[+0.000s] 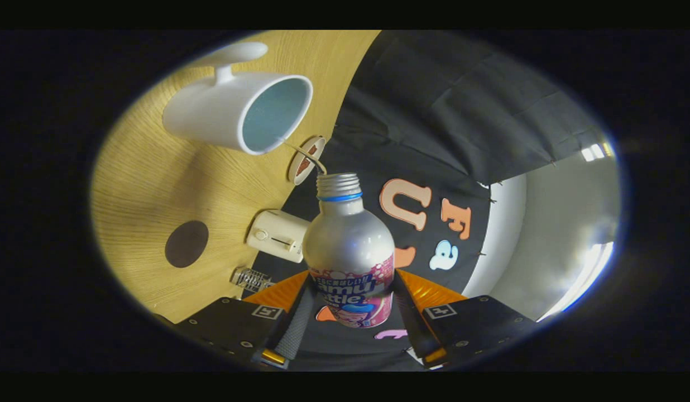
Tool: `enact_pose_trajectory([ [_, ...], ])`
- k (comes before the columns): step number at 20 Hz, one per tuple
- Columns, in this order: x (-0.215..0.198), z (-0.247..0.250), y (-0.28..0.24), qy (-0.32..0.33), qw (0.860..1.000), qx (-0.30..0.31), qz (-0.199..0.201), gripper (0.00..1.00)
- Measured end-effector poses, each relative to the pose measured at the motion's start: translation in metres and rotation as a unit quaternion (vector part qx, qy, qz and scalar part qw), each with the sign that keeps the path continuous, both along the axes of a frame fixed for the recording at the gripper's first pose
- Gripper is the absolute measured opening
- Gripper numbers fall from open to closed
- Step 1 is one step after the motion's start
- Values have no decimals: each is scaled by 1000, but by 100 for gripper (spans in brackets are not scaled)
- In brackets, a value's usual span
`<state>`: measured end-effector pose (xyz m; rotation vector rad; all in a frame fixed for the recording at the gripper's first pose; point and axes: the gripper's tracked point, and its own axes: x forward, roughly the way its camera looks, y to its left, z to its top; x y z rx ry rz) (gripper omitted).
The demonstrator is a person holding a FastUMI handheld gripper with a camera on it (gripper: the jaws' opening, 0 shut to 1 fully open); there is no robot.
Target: Take the bottle from table, then pour the juice into the cup, finally place the bottle on the coaster
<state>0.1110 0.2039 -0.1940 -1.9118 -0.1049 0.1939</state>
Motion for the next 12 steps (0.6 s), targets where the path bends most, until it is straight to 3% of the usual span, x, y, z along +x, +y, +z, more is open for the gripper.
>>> enact_pose_trajectory([
  [8,-8,-22,14,31,999,7,13,77],
  [12,-14,-37,17,66,997,39,2,77],
])
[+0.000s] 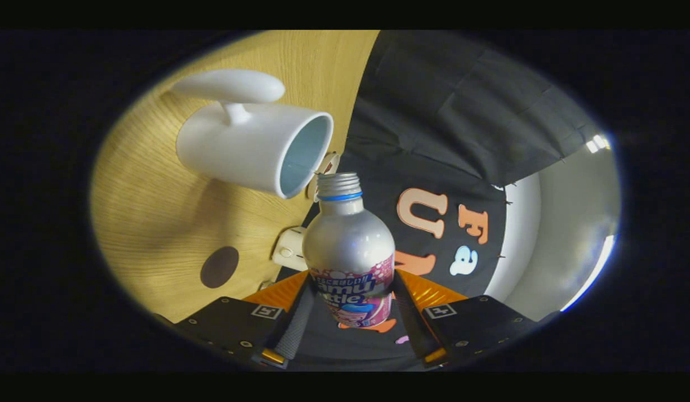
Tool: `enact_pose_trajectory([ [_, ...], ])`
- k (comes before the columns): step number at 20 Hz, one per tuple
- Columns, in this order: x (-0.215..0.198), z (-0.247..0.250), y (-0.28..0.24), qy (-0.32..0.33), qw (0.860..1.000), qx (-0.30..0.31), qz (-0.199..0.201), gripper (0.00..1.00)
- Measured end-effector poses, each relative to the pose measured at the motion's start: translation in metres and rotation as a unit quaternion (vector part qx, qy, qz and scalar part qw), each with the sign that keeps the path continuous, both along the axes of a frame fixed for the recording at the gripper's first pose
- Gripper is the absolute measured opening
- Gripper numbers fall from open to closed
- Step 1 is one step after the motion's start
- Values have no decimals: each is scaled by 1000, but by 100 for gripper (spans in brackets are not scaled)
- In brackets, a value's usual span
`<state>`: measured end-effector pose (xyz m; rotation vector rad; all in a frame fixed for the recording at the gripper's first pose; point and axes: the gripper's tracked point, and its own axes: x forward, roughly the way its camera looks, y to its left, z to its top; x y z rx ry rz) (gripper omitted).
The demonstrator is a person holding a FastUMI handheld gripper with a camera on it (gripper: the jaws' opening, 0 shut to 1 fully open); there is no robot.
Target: Take the bottle from table, then pour the juice into the cup, finally place the bottle on the coaster
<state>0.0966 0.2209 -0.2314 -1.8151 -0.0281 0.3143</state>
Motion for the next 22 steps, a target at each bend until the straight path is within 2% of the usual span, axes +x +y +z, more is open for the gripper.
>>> enact_pose_trajectory([
  [3,-3,-4,4,22,999,28,-7,77],
  [6,-8,-10,6,52,994,90,-25,77],
  [9,-8,-1,11,72,980,182,-45,77],
  [12,-6,12,17,95,957,268,-63,77],
  [14,-4,20,17,110,935,328,-76,77],
  [17,1,27,11,128,891,426,-96,77],
  [22,12,18,-11,165,802,556,-143,78],
])
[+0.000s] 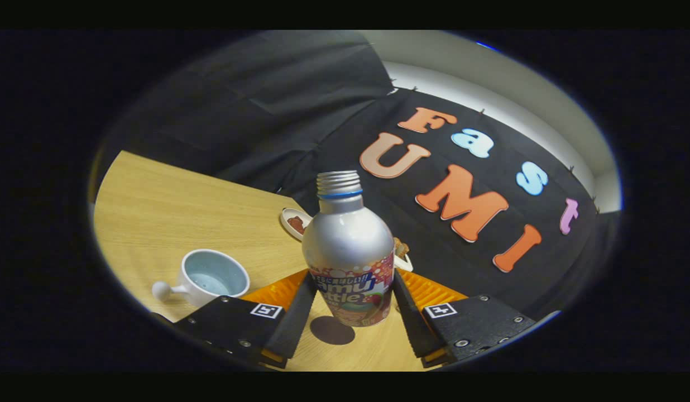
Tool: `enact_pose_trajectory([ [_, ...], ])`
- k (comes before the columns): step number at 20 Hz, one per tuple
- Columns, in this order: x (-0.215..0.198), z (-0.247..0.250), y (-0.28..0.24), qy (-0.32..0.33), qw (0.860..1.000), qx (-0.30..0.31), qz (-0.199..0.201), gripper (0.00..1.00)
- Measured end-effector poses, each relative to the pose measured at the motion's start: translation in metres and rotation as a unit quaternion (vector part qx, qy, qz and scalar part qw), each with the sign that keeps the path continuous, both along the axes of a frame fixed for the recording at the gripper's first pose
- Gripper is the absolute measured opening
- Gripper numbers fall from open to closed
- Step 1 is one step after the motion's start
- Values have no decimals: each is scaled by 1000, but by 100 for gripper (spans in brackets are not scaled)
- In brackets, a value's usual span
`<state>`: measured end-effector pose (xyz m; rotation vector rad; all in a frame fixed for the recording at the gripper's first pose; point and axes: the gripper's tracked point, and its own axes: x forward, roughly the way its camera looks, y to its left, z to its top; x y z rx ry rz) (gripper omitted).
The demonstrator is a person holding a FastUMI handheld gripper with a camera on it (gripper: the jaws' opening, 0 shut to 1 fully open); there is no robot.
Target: Take the bottle from table, then pour the juice into the cup, finally place the bottle on the coaster
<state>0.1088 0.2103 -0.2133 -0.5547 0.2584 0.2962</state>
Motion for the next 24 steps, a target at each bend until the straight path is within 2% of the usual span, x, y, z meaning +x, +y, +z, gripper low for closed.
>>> enact_pose_trajectory([
  [4,7,-16,-12,36,993,111,-28,78],
  [10,21,-45,-44,89,967,219,-94,77],
  [24,31,-116,-82,162,941,251,-157,78],
])
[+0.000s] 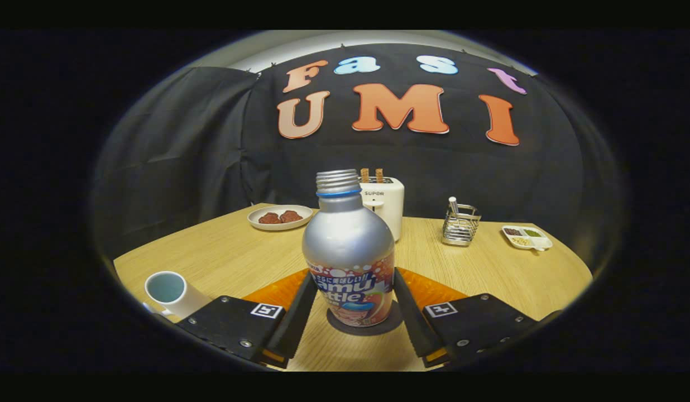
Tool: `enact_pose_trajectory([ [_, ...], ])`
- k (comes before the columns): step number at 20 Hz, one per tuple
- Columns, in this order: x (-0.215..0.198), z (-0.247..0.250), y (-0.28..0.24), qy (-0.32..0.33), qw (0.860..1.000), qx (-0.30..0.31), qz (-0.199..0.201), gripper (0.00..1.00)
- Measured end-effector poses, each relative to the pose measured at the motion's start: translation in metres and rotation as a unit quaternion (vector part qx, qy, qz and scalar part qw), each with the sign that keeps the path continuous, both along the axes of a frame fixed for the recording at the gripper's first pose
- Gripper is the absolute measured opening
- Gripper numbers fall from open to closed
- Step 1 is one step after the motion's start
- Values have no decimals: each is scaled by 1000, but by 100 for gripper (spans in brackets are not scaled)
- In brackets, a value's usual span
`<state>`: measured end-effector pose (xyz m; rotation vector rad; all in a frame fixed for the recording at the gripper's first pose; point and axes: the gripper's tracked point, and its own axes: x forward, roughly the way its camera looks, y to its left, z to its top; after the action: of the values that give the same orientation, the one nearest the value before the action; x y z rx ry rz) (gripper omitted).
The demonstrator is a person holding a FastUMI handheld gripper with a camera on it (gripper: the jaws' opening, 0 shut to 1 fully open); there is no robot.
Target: Take the bottle from table, then pour the juice into the cup, finally place the bottle on the coaster
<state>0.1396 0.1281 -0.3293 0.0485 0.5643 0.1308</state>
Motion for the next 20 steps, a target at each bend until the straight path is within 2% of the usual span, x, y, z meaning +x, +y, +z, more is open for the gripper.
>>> enact_pose_trajectory([
  [6,0,-10,-9,10,1000,20,-15,77],
  [12,-8,-10,-16,17,999,32,-21,85],
  [13,-10,-4,-17,12,999,34,-20,93],
  [15,-13,10,-19,-4,999,35,-19,97],
  [20,-37,55,-32,-42,998,35,-14,97],
])
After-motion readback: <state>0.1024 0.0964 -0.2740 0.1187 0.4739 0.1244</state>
